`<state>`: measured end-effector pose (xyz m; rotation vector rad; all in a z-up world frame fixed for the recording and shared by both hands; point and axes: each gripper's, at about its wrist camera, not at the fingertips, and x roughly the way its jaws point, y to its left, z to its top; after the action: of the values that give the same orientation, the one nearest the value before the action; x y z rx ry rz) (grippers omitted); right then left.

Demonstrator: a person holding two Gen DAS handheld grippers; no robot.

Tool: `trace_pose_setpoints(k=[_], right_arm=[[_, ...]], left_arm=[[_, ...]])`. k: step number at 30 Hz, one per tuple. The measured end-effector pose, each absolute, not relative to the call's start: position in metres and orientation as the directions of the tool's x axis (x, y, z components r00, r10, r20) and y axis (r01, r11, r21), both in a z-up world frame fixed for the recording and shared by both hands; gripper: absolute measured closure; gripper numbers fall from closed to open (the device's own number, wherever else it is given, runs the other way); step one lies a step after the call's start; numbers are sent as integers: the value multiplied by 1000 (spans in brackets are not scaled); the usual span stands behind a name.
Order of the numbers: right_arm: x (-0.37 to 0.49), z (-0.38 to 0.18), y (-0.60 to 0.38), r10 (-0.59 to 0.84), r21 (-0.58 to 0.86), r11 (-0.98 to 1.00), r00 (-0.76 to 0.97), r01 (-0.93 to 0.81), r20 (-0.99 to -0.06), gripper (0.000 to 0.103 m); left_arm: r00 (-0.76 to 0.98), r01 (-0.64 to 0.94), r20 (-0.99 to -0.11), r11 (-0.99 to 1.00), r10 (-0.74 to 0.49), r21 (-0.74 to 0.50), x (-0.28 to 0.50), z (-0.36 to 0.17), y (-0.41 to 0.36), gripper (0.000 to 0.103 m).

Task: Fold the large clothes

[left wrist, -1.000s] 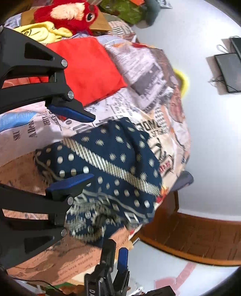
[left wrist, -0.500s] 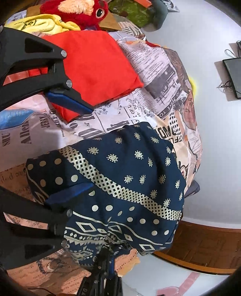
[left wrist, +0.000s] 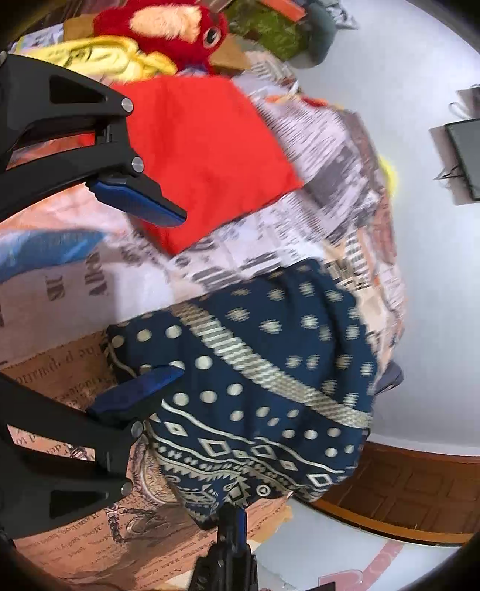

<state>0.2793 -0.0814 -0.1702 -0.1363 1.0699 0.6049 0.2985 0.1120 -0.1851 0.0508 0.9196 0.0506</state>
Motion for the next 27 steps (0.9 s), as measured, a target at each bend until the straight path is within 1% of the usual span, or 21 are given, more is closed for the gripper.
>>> trace_pose_setpoints(k=[2,5,7,9,10,13,18,21,23,25,27], right_arm=[[286,-157,-84,414,223,832,302,-508,-859,85],[295,-138,-85,465,273,826,323,-493,-824,82],[304,-130,-81,480,280,826,351,-489,-804,73],[312,-126,-75,487,281,828,374,-485,-789,65],[318,-126,-71,487,279,830,385,-482,-784,64],[336,-128,-59,494,286,829,392,-480,-776,63],[371,-152,-49,450,257,858,408,-445,-794,63],[390,-172,-51,432,266,868,375,-419,-820,63],[397,-182,-52,421,251,871,379,-423,-824,59],[400,-189,-52,400,218,878,402,-427,-824,47],[403,-195,-56,404,223,879,411,-422,-817,42]], left_arm=[[631,-18,-773,997,69,74,299,-172,113,25],[659,-20,-749,997,68,73,306,-158,114,25],[673,-26,-737,998,64,64,315,-152,117,25],[678,-36,-733,998,55,42,330,-149,121,25],[678,-39,-733,999,51,34,335,-149,122,25],[673,-40,-738,999,37,14,362,-154,122,25],[651,-83,-757,996,63,12,409,-176,127,25],[643,-103,-765,994,35,-41,429,-189,135,25],[643,-108,-766,992,19,-66,441,-196,138,24],[643,-108,-765,993,31,-51,449,-201,138,23],[637,-110,-769,994,52,-24,457,-207,136,23]])
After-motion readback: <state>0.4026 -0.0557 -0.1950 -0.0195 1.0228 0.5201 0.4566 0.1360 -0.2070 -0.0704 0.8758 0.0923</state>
